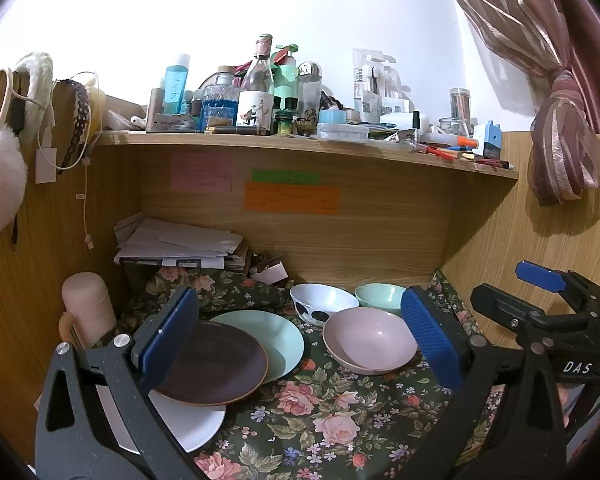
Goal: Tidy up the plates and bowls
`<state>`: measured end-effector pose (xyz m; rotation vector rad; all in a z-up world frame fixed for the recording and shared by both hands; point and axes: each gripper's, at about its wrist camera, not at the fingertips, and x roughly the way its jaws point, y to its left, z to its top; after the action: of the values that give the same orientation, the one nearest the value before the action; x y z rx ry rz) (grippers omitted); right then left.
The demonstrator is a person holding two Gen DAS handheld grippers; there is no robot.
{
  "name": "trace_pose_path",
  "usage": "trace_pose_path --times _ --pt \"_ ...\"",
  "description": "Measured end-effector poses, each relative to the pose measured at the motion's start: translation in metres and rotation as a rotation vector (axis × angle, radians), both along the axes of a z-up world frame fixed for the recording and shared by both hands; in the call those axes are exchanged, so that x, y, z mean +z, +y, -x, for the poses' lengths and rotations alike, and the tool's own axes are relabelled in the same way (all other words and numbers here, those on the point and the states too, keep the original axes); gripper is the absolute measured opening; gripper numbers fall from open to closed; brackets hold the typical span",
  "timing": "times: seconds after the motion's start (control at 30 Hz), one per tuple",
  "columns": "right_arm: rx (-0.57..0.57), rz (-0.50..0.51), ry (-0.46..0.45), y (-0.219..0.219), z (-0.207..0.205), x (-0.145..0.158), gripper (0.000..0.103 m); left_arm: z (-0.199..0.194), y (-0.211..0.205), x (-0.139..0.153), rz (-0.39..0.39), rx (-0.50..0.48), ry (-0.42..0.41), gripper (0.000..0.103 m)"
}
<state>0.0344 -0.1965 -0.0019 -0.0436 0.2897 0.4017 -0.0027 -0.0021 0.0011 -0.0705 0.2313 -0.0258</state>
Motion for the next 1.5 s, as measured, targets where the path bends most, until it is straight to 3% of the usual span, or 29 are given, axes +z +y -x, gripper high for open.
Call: trace_pose_path --times 1.5 --pt "0.004 -0.037 -0.008 -0.0021 0.0039 0.0041 0.103 -0.0006 0.0001 0.0065 0.003 0.003 -0.014 0.103"
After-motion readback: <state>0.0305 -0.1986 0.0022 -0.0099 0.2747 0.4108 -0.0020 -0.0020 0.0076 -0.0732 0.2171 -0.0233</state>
